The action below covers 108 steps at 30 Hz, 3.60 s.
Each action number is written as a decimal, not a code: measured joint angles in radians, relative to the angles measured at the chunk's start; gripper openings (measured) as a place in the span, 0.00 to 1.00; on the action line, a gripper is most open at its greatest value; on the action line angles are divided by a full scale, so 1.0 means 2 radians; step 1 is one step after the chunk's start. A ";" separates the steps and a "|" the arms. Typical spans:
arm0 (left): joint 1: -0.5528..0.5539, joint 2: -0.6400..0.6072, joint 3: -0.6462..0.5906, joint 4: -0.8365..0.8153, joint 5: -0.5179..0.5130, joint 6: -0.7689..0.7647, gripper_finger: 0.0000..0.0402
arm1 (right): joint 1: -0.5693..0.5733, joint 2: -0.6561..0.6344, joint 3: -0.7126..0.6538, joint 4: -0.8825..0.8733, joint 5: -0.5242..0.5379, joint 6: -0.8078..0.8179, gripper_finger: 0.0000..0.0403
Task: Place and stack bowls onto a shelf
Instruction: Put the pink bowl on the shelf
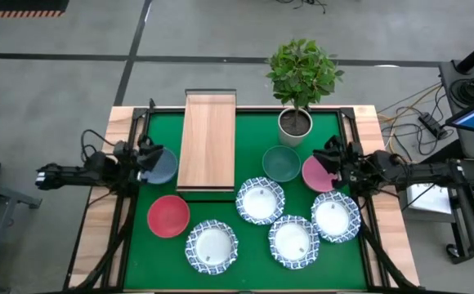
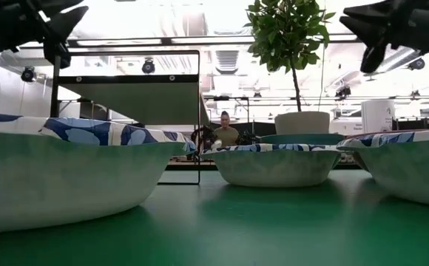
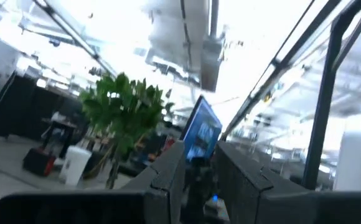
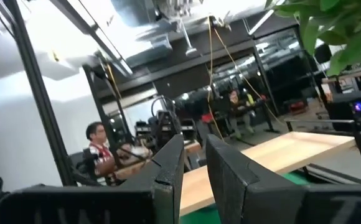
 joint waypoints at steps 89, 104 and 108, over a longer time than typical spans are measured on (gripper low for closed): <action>0.000 -0.002 0.018 -0.026 0.014 0.040 0.19 | 0.064 0.456 0.432 -0.863 0.002 0.325 0.44; 0.000 -0.002 0.018 -0.026 0.014 0.040 0.19 | 0.064 0.518 0.424 -0.841 0.022 0.312 0.30; 0.000 -0.002 0.018 -0.026 0.014 0.040 0.19 | 0.064 0.525 0.424 -0.840 0.027 0.312 0.17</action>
